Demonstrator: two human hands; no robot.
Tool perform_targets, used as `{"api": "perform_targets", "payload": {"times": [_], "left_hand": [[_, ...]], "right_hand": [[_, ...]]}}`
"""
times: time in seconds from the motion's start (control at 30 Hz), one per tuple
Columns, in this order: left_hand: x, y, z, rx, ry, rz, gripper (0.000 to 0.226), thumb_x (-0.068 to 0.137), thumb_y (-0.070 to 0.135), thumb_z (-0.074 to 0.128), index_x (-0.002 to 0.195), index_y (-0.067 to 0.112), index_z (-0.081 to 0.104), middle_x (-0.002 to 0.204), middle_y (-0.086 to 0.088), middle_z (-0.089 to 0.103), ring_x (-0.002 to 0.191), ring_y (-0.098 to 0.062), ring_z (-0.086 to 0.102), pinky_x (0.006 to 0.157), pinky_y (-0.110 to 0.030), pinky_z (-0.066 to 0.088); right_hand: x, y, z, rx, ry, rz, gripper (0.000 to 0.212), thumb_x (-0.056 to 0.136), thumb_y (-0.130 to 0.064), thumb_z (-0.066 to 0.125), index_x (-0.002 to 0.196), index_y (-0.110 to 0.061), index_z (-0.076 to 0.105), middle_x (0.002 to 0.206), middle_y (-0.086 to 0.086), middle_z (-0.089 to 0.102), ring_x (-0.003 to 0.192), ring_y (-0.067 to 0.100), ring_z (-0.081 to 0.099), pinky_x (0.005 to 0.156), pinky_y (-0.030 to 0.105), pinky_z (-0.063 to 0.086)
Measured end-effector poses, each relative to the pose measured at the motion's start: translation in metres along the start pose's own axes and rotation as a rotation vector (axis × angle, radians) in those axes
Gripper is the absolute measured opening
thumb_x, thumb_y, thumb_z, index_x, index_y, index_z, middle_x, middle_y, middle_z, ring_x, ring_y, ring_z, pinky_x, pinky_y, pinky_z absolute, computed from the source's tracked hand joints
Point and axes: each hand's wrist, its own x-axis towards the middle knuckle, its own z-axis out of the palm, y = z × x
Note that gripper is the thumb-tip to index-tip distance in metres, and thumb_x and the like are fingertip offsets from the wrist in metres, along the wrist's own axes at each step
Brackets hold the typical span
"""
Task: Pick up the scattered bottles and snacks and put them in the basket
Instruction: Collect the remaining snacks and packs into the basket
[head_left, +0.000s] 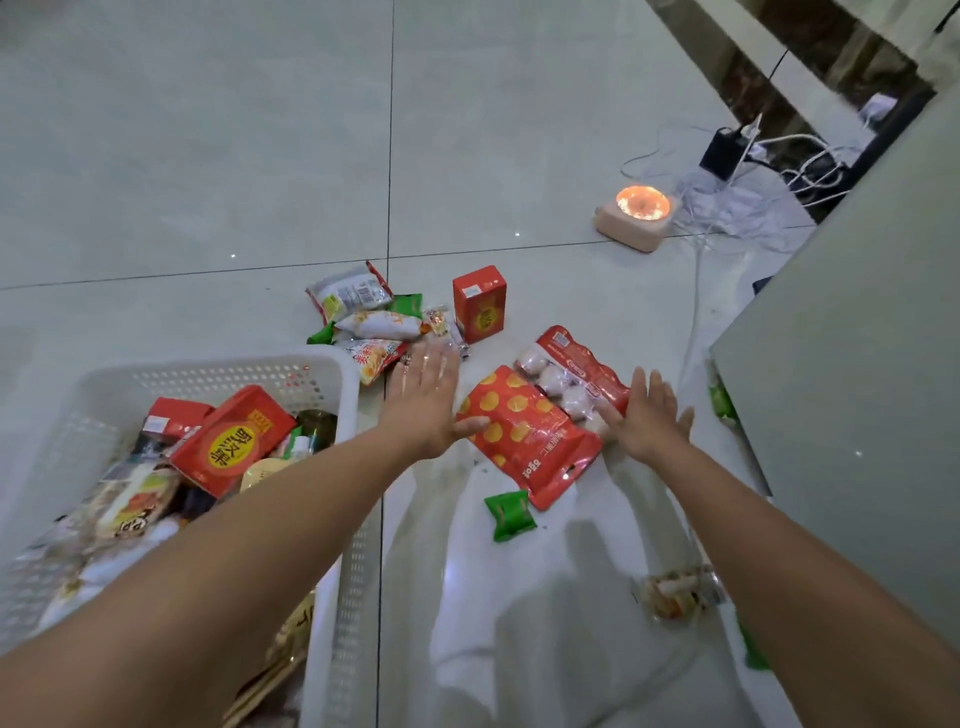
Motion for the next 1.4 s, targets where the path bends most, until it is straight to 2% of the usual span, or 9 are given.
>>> {"api": "perform_targets", "payload": {"times": [0.13, 0.27, 0.47, 0.6, 0.7, 0.87, 0.97, 1.17, 1.4], "left_hand": [[0.026, 0.016, 0.012, -0.083, -0.027, 0.022, 0.104, 0.083, 0.070, 0.042, 0.149, 0.015, -0.016, 0.158, -0.007, -0.020, 0.145, -0.024, -0.018, 0.117, -0.044, -0.006], [0.030, 0.037, 0.030, -0.257, -0.138, -0.002, 0.102, 0.085, 0.065, 0.047, 0.149, 0.016, -0.016, 0.159, -0.008, -0.015, 0.147, -0.025, -0.011, 0.117, -0.043, -0.001], [0.042, 0.046, 0.046, -0.332, -0.080, -0.077, 0.108, 0.082, 0.055, 0.061, 0.150, 0.013, -0.012, 0.158, -0.016, 0.008, 0.145, -0.034, 0.010, 0.116, -0.045, 0.015], [0.042, 0.047, 0.039, -0.366, -0.036, -0.181, 0.121, 0.065, 0.047, 0.081, 0.150, 0.013, 0.001, 0.150, -0.019, 0.019, 0.140, -0.036, 0.016, 0.111, -0.047, 0.023], [0.034, 0.043, 0.034, -0.317, -0.067, -0.183, 0.103, 0.055, 0.049, 0.086, 0.134, 0.014, 0.029, 0.137, -0.013, 0.041, 0.129, -0.032, 0.035, 0.103, -0.047, 0.029], [0.023, 0.041, 0.019, -0.367, -0.028, -0.088, 0.089, 0.053, 0.044, 0.088, 0.119, 0.015, 0.036, 0.127, -0.009, 0.046, 0.122, -0.030, 0.039, 0.099, -0.046, 0.034], [0.011, 0.042, 0.010, -0.377, 0.005, 0.006, 0.088, 0.055, 0.042, 0.088, 0.122, 0.016, 0.037, 0.133, -0.010, 0.035, 0.126, -0.030, 0.031, 0.101, -0.044, 0.037], [-0.022, 0.031, -0.020, -0.643, -0.056, 0.109, 0.068, 0.059, 0.024, 0.088, 0.104, 0.018, 0.038, 0.107, -0.008, 0.064, 0.095, -0.028, 0.063, 0.081, -0.047, 0.054], [-0.074, -0.065, -0.133, -1.037, 0.163, -0.061, 0.062, 0.060, 0.017, 0.088, 0.113, 0.014, 0.055, 0.106, -0.004, 0.064, 0.100, -0.025, 0.061, 0.084, -0.036, 0.052]], "right_hand": [[0.029, -0.003, 0.005, 0.126, 0.014, 0.035, 0.077, 0.095, -0.047, 0.041, 0.151, -0.012, 0.002, 0.159, 0.012, 0.003, 0.147, 0.027, 0.003, 0.118, 0.049, 0.004], [0.036, 0.003, 0.018, 0.294, 0.016, 0.053, 0.064, 0.085, -0.039, 0.061, 0.135, -0.008, 0.037, 0.138, 0.019, 0.042, 0.125, 0.037, 0.045, 0.105, 0.046, 0.036], [0.036, 0.001, 0.013, 0.442, -0.041, 0.183, 0.072, 0.072, -0.034, 0.077, 0.123, -0.004, 0.035, 0.126, 0.018, 0.051, 0.117, 0.036, 0.051, 0.098, 0.043, 0.044], [0.042, 0.018, 0.023, 0.540, -0.085, 0.280, 0.099, 0.035, -0.044, 0.089, 0.113, -0.007, 0.040, 0.116, 0.012, 0.059, 0.107, 0.032, 0.058, 0.093, 0.046, 0.050], [0.036, 0.032, 0.037, 0.612, -0.156, 0.303, 0.104, 0.009, -0.051, 0.083, 0.103, -0.011, 0.064, 0.102, 0.010, 0.069, 0.094, 0.028, 0.066, 0.086, 0.042, 0.056], [-0.022, 0.009, 0.024, 0.875, -0.136, 0.359, 0.045, 0.058, -0.009, 0.084, 0.096, -0.006, 0.060, 0.098, 0.013, 0.068, 0.086, 0.029, 0.066, 0.077, 0.041, 0.058], [-0.038, 0.009, 0.024, 0.957, -0.090, 0.386, 0.046, 0.061, -0.002, 0.082, 0.102, -0.001, 0.061, 0.096, 0.016, 0.068, 0.080, 0.030, 0.068, 0.072, 0.043, 0.059], [-0.069, 0.003, -0.006, 1.138, 0.009, 0.427, 0.040, 0.067, -0.004, 0.080, 0.102, 0.004, 0.062, 0.064, 0.012, 0.061, 0.041, 0.016, 0.053, 0.043, 0.027, 0.055], [-0.109, -0.042, -0.066, 1.113, -0.067, 0.151, 0.038, 0.069, -0.007, 0.079, 0.103, -0.001, 0.064, 0.063, 0.004, 0.062, 0.042, 0.011, 0.055, 0.046, 0.023, 0.055]]}}
